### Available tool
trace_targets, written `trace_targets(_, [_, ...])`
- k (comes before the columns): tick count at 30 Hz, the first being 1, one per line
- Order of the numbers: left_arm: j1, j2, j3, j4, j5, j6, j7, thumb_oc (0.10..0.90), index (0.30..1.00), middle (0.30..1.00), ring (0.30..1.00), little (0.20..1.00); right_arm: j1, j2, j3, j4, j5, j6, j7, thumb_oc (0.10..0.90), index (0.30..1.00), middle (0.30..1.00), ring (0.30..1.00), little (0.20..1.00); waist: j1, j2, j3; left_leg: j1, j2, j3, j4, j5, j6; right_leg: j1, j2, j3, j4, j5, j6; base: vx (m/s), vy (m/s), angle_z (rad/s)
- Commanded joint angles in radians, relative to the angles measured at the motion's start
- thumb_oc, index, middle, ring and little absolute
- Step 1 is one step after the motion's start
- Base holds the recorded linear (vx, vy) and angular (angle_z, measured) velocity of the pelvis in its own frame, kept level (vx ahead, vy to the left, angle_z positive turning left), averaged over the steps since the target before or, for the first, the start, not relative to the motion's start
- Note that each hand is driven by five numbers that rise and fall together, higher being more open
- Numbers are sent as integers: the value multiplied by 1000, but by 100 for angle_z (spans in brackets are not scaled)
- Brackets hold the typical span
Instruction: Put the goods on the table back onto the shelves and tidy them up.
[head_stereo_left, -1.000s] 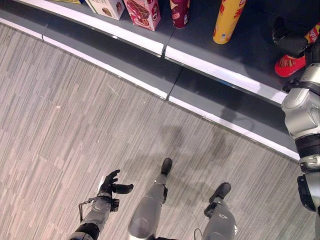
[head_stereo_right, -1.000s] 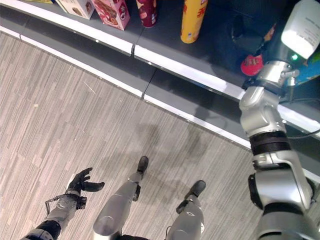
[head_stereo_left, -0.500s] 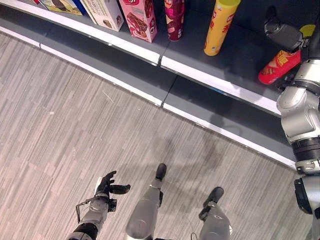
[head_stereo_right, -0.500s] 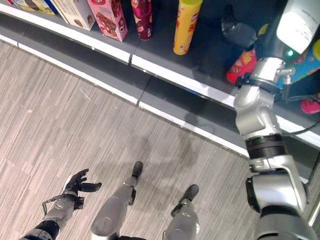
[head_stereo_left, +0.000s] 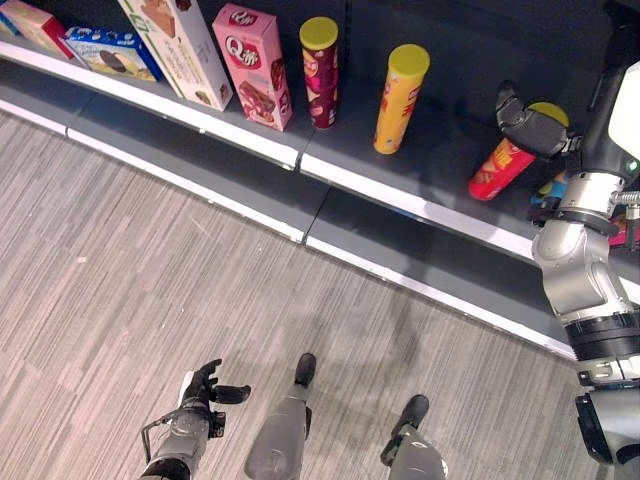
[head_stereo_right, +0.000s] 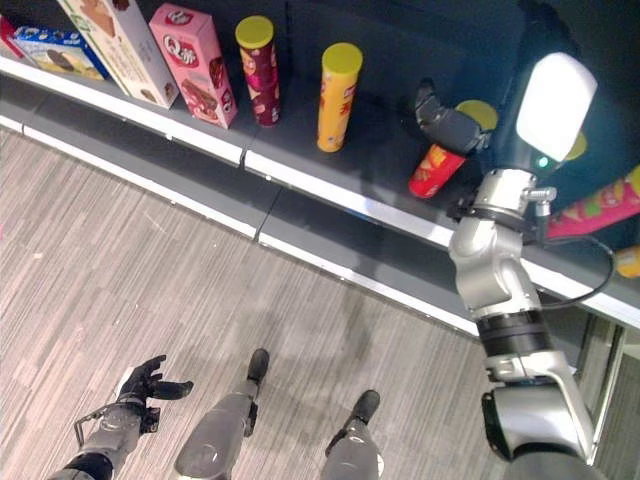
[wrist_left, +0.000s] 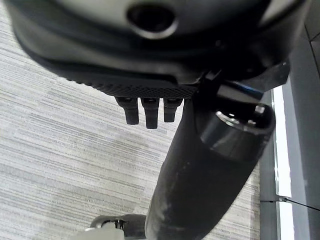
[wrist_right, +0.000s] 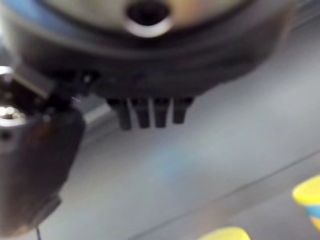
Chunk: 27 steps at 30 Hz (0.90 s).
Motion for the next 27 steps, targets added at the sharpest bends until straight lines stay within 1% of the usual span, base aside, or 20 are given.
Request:
trace_targets(1, [46, 30, -16, 51, 27, -5, 8, 800, 900, 900, 900, 900, 14, -14, -21, -83, -6, -90, -19, 800, 900, 900, 900, 900, 4, -13, -159, 57, 78, 55, -108, 4, -47, -9, -18, 31, 46, -5, 33, 89, -16, -17])
trace_targets(3, [58, 18, 0, 48, 31, -2, 8, 800, 900, 900, 900, 900, 94, 33, -55, -152, 41, -135, 12, 800, 900, 900, 900, 900, -12, -26, -185, 87, 90, 71, -123, 2, -48, 15, -5, 37, 25, -4, 35, 104, -16, -14])
trace_targets(6, [71, 10, 8, 49, 33, 3, 8, 800, 900, 900, 900, 900, 153, 58, -80, -201, 67, -159, 37, 800, 900, 900, 900, 900, -21, -31, -205, 112, 97, 82, -136, 1, -49, 34, 5, 42, 10, -2, 35, 73, 0, -11])
trace_targets(8, [85, 1, 29, 47, 37, 8, 9, 800, 900, 900, 900, 900, 225, 104, -119, -272, 141, -211, 70, 800, 900, 900, 900, 900, -37, -36, -230, 143, 106, 101, -152, -1, -51, 51, 17, 50, -4, -3, 35, 109, 11, -13])
trace_targets(10, [95, 1, 36, 45, 39, 9, 8, 800, 900, 900, 900, 900, 260, 108, -132, -299, 152, -221, 91, 800, 900, 900, 900, 900, -41, -38, -241, 156, 110, 107, -158, -1, -53, 59, 21, 53, -10, -2, 35, 67, 6, -25])
trace_targets(11, [104, -4, 51, 48, 46, 14, 4, 800, 900, 900, 900, 900, 308, 123, -148, -340, 210, -246, 144, 800, 900, 900, 900, 900, -51, -43, -257, 178, 117, 120, -168, -2, -54, 75, 29, 60, -19, -1, 36, 73, 2, -26])
trace_targets(12, [108, -8, 63, 51, 45, 14, 6, 800, 900, 900, 900, 900, 345, 146, -172, -369, 281, -277, 166, 800, 900, 900, 900, 900, -60, -44, -263, 185, 119, 127, -169, -3, -55, 79, 32, 62, -23, 1, 36, 73, 2, -18])
trace_targets(13, [110, -7, 62, 50, 46, 14, 5, 800, 900, 900, 900, 900, 352, 147, -176, -375, 283, -276, 170, 800, 900, 900, 900, 900, -58, -45, -264, 187, 119, 127, -170, -3, -55, 80, 33, 62, -24, 1, 36, 56, 11, -16])
trace_targets(14, [123, -10, 80, 54, 47, 17, -5, 800, 900, 900, 900, 900, 417, 176, -196, -411, 412, -317, 250, 800, 900, 900, 900, 900, -69, -49, -282, 202, 123, 140, -175, -5, -57, 88, 39, 69, -33, 2, 37, 46, 17, -18])
trace_targets(16, [133, -7, 109, 59, 46, 23, -21, 800, 900, 900, 900, 900, 492, 195, -223, -444, 565, -354, 337, 800, 900, 900, 900, 900, -81, -51, -297, 214, 128, 152, -180, -7, -59, 94, 45, 79, -43, 3, 37, 42, 11, -25])
trace_targets(17, [135, -6, 108, 59, 46, 23, -22, 800, 900, 900, 900, 900, 497, 195, -226, -447, 569, -354, 340, 800, 900, 900, 900, 900, -79, -52, -298, 215, 128, 153, -180, -7, -59, 95, 45, 79, -44, 4, 37, 53, 0, -25])
trace_targets(18, [145, -8, 125, 64, 52, 22, -40, 800, 900, 900, 900, 900, 558, 211, -238, -472, 709, -381, 431, 800, 900, 900, 900, 900, -88, -53, -311, 231, 131, 165, -184, -10, -61, 101, 48, 84, -48, 6, 37, 51, -3, -20])
trace_targets(19, [151, -5, 138, 62, 56, 19, -51, 800, 900, 900, 900, 900, 605, 217, -250, -484, 811, -388, 498, 800, 900, 900, 900, 900, -93, -54, -315, 236, 132, 169, -183, -10, -62, 105, 51, 88, -48, 6, 36, 50, -2, -15])
trace_targets(21, [158, -5, 141, 61, 58, 20, -58, 800, 900, 900, 900, 900, 641, 222, -264, -496, 855, -390, 528, 800, 900, 900, 900, 900, -95, -54, -320, 243, 135, 174, -184, -12, -63, 108, 52, 92, -49, 5, 36, 40, -1, -21])
trace_targets(22, [174, -1, 150, 52, 68, 19, -86, 800, 900, 900, 900, 900, 708, 222, -245, -480, 967, -372, 631, 800, 900, 900, 900, 900, -99, -56, -329, 257, 135, 182, -186, -15, -64, 114, 54, 97, -50, 2, 34, 64, 2, -24])
trace_targets(23, [178, 3, 154, 50, 76, 19, -102, 800, 900, 900, 900, 900, 749, 205, -232, -452, 1013, -339, 694, 800, 900, 900, 900, 900, -102, -57, -333, 264, 136, 186, -186, -16, -65, 117, 55, 102, -49, 2, 34, 50, 1, -16])
trace_targets(24, [180, 2, 154, 49, 76, 19, -102, 800, 900, 900, 900, 900, 750, 204, -232, -451, 1015, -339, 696, 800, 900, 900, 900, 900, -101, -56, -333, 265, 136, 187, -186, -17, -65, 118, 55, 103, -49, 2, 34, 45, -4, -9])
trace_targets(25, [185, 5, 155, 43, 84, 12, -122, 800, 900, 900, 900, 900, 810, 172, -225, -439, 1049, -306, 765, 800, 900, 900, 900, 900, -107, -58, -340, 275, 138, 196, -186, -21, -67, 124, 56, 107, -51, 1, 34, 33, -6, -13])
trace_targets(26, [188, 6, 155, 37, 88, 7, -132, 800, 900, 900, 900, 900, 843, 167, -203, -398, 1085, -275, 818, 800, 900, 900, 900, 900, -107, -59, -342, 278, 138, 196, -186, -22, -67, 126, 56, 108, -51, 0, 33, 44, -10, -16])
trace_targets(27, [187, 7, 151, 32, 97, 6, -141, 800, 900, 900, 900, 900, 872, 140, -190, -375, 1051, -265, 845, 800, 900, 900, 900, 900, -110, -60, -345, 281, 139, 198, -186, -23, -68, 129, 55, 108, -53, 0, 34, 25, -7, -12])
